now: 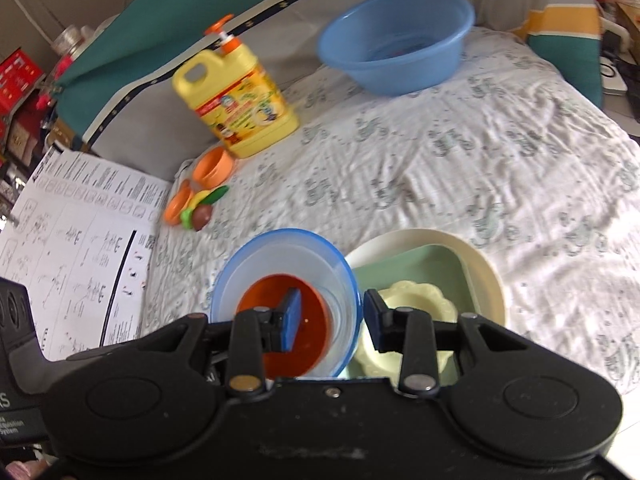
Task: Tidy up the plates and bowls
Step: 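Lift the nested bowls with both tools and carry them over the plate stack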
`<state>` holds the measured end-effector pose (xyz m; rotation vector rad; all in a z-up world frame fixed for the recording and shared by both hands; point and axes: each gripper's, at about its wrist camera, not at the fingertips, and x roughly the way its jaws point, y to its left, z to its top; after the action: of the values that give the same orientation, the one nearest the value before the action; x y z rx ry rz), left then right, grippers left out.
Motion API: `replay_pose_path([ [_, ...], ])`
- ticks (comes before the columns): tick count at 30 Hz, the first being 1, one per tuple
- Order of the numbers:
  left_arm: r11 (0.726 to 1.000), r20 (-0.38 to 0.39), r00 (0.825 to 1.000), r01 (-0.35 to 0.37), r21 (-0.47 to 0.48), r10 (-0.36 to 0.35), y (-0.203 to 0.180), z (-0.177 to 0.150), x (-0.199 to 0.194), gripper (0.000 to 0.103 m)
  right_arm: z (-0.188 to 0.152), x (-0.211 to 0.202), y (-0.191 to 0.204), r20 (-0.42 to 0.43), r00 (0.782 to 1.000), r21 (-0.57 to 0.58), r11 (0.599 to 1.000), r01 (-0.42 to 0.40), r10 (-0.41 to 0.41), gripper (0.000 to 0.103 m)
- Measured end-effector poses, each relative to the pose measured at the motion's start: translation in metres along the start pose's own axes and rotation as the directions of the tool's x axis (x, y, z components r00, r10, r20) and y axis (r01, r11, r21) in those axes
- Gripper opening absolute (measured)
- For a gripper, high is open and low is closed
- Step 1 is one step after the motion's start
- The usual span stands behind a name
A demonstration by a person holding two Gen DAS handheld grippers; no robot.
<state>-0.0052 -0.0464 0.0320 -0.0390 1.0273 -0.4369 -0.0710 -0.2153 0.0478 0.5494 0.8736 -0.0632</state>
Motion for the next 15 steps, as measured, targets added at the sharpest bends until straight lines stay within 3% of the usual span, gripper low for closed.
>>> replay_pose_path([
  [15,0.999,-0.161,0.986,-0.024,0.044,0.03,-0.03,-0.01,0.062,0.026,-0.009,0.014,-0.06,-0.049,0.999,0.108,0.994,0.023,-0.018,0.035],
])
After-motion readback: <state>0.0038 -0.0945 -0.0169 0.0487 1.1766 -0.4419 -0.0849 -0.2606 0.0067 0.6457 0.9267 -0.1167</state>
